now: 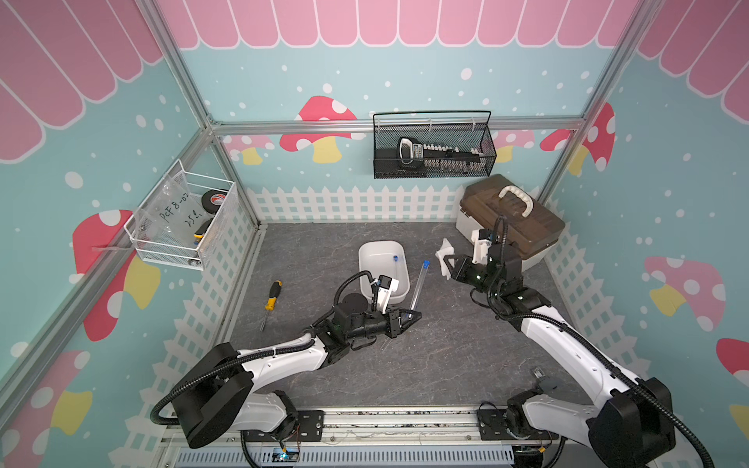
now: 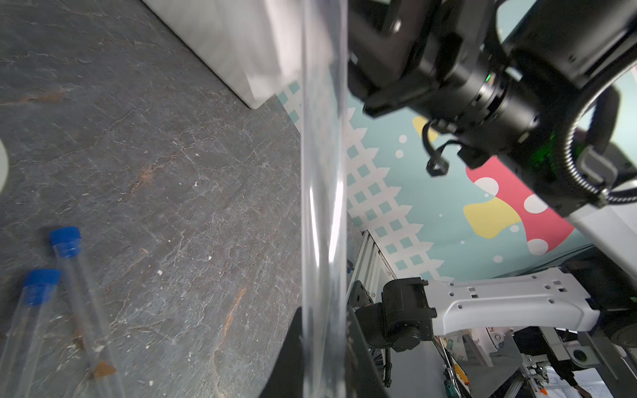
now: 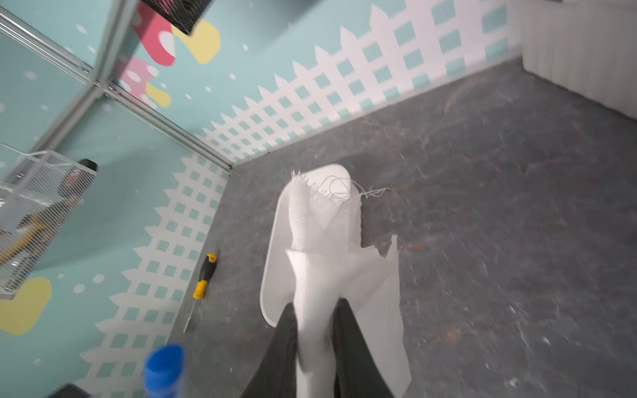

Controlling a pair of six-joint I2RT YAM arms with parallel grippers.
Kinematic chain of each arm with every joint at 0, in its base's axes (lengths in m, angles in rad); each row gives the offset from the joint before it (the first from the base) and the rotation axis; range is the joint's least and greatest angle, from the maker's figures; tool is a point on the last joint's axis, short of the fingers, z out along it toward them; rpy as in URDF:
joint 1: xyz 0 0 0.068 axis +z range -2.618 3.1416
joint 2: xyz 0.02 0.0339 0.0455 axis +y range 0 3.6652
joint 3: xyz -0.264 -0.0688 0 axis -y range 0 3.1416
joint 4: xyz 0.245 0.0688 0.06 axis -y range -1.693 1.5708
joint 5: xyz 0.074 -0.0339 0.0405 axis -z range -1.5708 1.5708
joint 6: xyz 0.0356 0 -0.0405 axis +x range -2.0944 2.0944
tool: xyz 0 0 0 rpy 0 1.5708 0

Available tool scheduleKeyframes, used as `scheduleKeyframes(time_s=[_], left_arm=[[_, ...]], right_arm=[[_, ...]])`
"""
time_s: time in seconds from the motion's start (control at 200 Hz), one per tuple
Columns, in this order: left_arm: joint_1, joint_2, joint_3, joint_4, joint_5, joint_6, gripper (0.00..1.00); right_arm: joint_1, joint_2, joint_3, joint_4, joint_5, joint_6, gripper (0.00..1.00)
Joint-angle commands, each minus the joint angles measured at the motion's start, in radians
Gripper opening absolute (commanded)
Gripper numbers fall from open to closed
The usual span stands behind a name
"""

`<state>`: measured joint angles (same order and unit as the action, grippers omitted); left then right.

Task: Wipe the exteriors of test tubes
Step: Place the test tube in the storage box.

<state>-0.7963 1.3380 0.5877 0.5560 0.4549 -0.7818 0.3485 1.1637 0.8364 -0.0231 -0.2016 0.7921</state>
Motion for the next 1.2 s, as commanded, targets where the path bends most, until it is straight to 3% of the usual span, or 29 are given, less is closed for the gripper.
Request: scheduleKeyframes(time_s=[0.0,0.2,0.565,1.196], left_arm=[[0.028,-0.019,0.001,-0.027,-0.033,0.000,0.07],[0.075,-0.026,0.017,-0.116,-0.094,0.024,0.07],[0.204,0.020,0.099,-0.304,-0.205,0.083,0.09],[0.310,0.415,0.420,-0.403,-0.140,0.134,0.10]], right_arm=[[0.000,-0.067,-0.097,-0.032,0.004,0.026,0.19],[0.000,-0.209,-0.228,-0.071,0.037,0.058,0.18],[0.000,-0.377,-0.315,-0.147,0.075,0.103,0.18],[0.001,-0.429,-0.329,-0.178,0.065,0.121,0.18]])
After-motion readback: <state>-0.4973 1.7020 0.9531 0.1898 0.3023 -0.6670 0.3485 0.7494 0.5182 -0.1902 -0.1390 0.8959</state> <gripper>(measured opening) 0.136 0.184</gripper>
